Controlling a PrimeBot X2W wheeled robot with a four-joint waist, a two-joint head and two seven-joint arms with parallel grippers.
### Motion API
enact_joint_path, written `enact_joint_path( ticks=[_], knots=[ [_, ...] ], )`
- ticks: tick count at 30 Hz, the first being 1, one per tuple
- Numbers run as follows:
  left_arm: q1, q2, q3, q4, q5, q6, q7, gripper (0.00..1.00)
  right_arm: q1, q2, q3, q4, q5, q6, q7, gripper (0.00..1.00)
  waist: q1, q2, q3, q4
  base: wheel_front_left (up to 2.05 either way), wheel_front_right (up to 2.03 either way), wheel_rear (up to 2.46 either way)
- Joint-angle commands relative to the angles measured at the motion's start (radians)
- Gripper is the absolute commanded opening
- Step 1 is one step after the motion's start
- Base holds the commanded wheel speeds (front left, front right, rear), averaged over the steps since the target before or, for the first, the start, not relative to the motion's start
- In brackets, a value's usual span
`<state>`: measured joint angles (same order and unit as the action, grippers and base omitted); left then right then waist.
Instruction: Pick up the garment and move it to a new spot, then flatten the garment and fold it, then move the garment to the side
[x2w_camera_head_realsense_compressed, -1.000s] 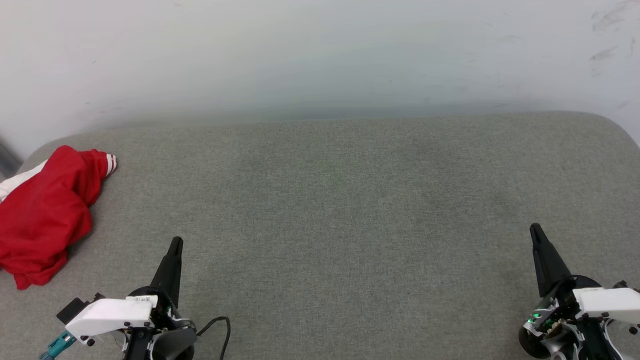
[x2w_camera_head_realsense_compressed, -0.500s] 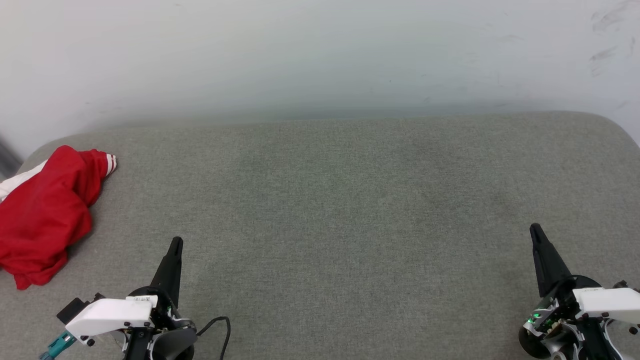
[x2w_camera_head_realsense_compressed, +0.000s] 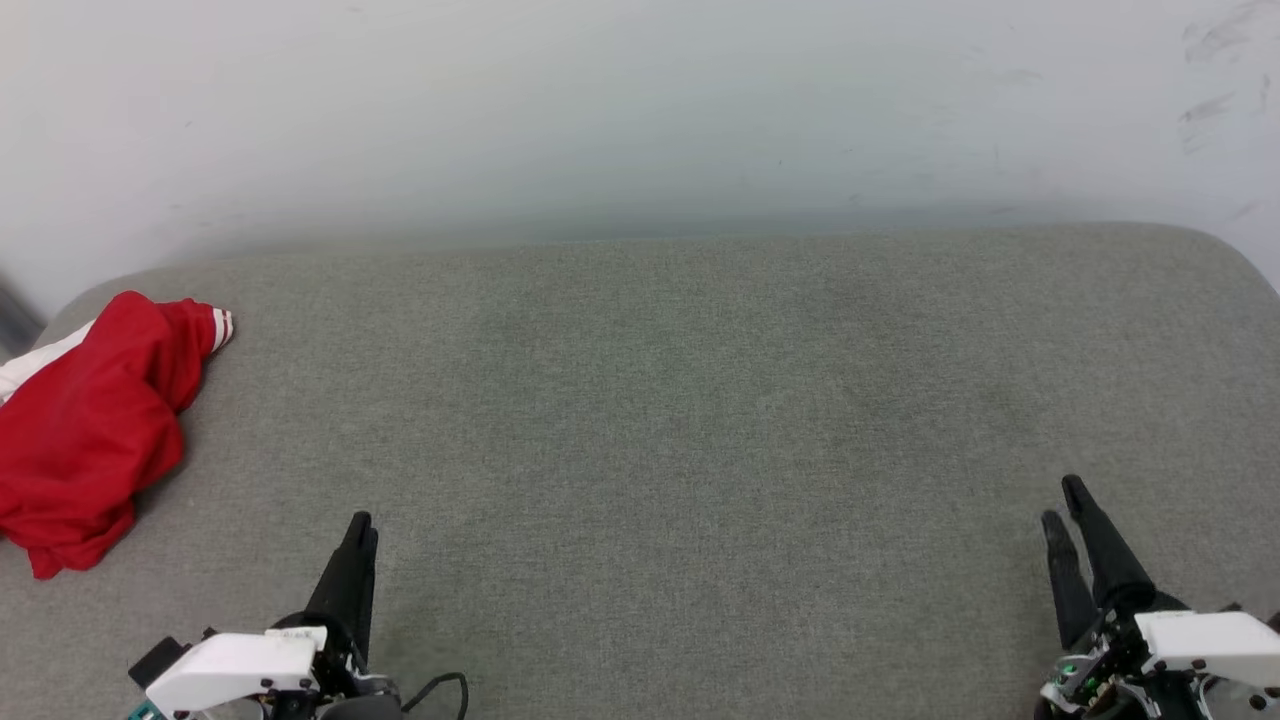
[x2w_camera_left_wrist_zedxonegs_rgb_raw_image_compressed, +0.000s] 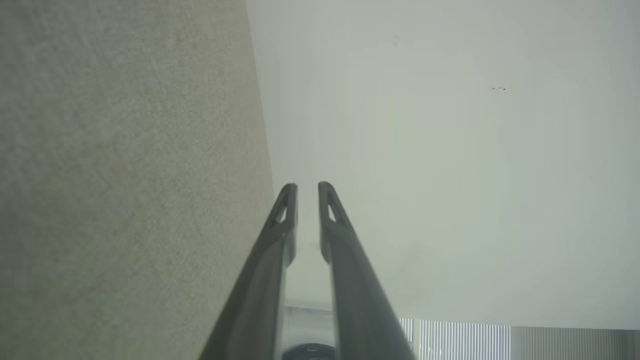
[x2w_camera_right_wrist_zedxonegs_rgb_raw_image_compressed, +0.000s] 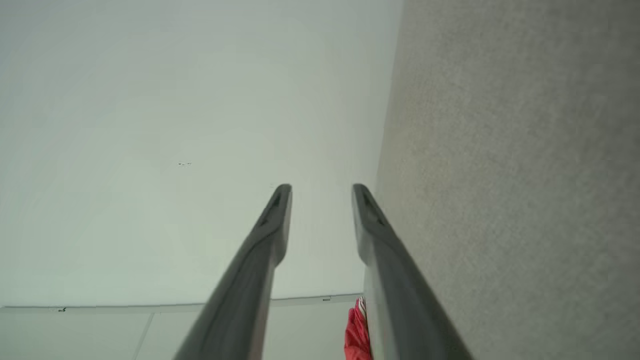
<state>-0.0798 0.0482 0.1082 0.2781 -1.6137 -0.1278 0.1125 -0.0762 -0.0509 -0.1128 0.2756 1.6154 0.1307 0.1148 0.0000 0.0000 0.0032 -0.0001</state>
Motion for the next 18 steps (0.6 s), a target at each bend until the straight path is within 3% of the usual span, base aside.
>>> enact_joint_path(
  ticks=[1, 18],
  knots=[
    [0.001, 0.000, -0.003, -0.006, 0.007, 0.000, -0.008, 1.00, 0.001, 0.000, 0.007, -0.007, -0.004, 0.000, -0.008, 1.00, 0.0000, 0.0000, 0.001, 0.000, 0.00, 0.00, 0.00],
    [0.029, 0.001, 0.013, -0.043, 0.117, -0.001, -0.086, 1.00, 0.022, 0.000, 0.035, -0.045, -0.090, 0.000, -0.086, 1.00, 0.0000, 0.0000, 0.004, -0.002, 0.00, 0.00, 0.00]
  ],
)
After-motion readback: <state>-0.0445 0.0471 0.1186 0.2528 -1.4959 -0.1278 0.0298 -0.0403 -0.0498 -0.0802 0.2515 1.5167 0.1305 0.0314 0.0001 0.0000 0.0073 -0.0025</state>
